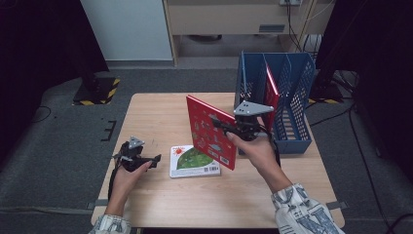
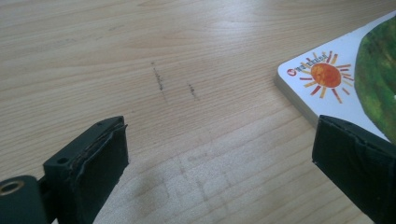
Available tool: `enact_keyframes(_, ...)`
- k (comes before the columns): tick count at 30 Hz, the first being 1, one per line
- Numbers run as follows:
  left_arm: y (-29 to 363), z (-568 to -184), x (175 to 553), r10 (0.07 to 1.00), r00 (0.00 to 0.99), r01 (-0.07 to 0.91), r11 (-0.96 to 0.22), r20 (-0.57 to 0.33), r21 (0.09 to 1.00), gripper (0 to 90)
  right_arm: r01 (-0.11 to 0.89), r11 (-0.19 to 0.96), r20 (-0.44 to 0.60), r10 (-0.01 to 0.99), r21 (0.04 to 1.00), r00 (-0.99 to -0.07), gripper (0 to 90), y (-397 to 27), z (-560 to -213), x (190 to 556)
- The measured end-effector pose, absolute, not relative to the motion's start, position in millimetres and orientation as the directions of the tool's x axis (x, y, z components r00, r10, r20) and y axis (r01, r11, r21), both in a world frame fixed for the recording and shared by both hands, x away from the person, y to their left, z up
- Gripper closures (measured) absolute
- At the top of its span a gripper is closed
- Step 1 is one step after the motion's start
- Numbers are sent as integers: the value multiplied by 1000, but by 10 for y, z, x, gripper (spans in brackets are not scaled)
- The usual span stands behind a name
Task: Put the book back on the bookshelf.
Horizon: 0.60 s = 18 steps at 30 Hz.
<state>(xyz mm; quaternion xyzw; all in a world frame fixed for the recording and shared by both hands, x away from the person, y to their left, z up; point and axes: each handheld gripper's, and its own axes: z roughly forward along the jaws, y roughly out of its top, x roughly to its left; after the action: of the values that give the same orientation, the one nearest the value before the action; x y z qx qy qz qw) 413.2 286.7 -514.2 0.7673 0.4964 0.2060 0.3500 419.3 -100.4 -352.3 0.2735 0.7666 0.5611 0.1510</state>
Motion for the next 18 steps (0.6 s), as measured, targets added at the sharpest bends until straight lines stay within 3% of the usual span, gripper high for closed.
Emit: enact_keyframes(18,2902,-5186,4141,914,405,642,-277,-10,715,34,252,212,73,611,944,-788,796,-1376,-3510,3972)
